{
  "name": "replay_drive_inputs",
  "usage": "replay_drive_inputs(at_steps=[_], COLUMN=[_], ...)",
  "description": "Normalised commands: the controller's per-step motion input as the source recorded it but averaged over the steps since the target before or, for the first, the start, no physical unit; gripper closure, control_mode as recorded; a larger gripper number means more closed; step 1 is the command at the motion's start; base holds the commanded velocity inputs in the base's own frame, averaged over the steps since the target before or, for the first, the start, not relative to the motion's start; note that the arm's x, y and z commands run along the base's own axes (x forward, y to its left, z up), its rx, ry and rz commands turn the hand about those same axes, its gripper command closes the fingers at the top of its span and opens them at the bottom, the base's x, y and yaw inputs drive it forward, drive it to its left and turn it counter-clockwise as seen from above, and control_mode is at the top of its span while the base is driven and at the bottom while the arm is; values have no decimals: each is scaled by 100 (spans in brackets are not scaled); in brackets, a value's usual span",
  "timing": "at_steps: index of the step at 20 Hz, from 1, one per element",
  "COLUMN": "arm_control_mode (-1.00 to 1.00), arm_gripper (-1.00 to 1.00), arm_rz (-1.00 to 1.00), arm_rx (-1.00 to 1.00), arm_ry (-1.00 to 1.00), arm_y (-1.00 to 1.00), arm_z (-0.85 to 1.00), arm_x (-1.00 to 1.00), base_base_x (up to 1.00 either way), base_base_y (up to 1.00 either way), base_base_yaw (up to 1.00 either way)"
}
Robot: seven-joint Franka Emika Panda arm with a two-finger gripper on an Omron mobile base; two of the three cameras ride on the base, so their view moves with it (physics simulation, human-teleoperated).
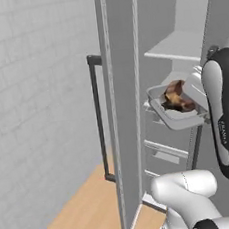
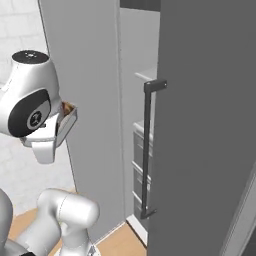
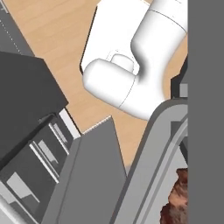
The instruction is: Take the meat container that has the steak and place it on the second highest rack of the freezer. Then take the vegetable container that has the tomato and broccoli and place it on the highest rack of the freezer.
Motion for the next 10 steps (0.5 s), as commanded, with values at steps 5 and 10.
replay_drive_inputs(at_steps=[5, 10], arm_control_mode=[100, 100], arm_gripper=[100, 100], arm_rz=[0, 0], arm_rx=[0, 0], arm_ry=[0, 0], arm_y=[0, 0], arm_z=[0, 0], arm_x=[0, 0], base_base_x=[50, 41], base_base_y=[31, 21], base_base_yaw=[-48, -56])
